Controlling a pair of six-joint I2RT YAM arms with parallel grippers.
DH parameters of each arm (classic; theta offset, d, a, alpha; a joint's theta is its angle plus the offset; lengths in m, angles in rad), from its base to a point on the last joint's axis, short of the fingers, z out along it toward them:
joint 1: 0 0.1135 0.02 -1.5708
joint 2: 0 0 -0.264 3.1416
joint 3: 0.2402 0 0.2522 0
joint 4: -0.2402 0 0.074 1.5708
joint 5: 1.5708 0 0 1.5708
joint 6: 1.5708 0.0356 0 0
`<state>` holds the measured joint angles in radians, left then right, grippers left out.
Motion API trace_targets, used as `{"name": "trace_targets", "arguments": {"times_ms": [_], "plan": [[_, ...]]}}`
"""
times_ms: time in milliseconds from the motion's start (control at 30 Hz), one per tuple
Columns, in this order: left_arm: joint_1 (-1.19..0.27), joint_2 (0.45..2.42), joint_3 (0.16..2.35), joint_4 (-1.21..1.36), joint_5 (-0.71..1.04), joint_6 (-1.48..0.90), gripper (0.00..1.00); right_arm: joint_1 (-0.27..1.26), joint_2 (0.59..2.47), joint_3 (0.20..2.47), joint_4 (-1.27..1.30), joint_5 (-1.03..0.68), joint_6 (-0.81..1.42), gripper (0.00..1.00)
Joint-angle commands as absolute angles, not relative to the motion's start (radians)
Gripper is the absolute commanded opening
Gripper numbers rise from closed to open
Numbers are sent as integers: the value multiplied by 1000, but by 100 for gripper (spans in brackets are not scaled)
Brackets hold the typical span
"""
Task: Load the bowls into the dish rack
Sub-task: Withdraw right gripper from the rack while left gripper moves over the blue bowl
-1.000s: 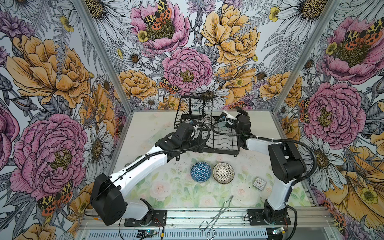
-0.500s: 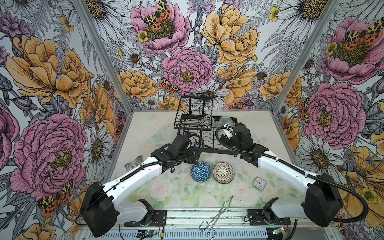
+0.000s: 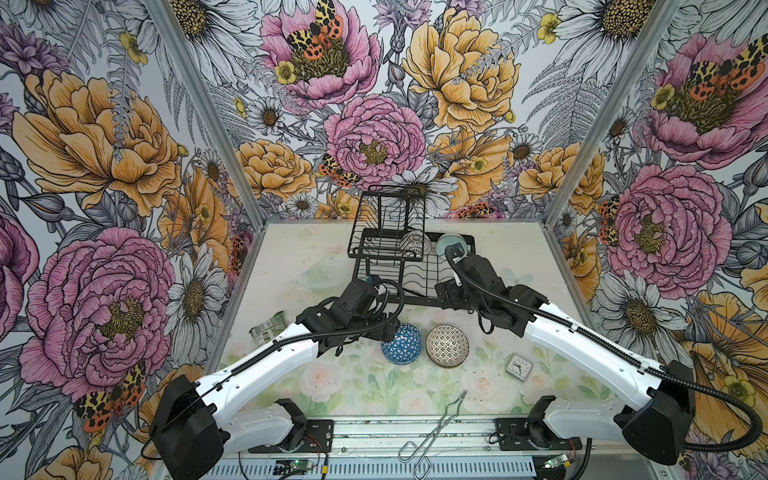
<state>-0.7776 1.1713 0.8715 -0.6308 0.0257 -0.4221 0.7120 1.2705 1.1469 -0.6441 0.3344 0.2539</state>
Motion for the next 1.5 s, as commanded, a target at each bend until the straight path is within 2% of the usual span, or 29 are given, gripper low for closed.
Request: {"name": "trace_targets", "arguments": {"times_ms": [0, 133, 300, 533, 933, 1467], "plan": [[-855, 1165, 852, -643, -34, -508, 92, 703, 1259, 1200, -798, 258, 372, 99], [-937, 1185, 843, -660, -137, -547, 87, 682, 1236, 1196, -829, 258, 369, 100], [-981, 1196, 818, -671, -148, -638, 77, 636, 1223, 1192, -842, 266, 368, 100], [-1061, 1190, 850, -735, -201, -684, 56, 606, 1218, 1160, -842, 268, 372, 99], [-1080, 1197, 804, -761, -261, -800, 48, 585, 1196, 1128, -841, 247, 357, 99], [-1058, 1305, 828, -699, -285, -834, 31, 551, 1156, 1099, -839, 221, 319, 100]]}}
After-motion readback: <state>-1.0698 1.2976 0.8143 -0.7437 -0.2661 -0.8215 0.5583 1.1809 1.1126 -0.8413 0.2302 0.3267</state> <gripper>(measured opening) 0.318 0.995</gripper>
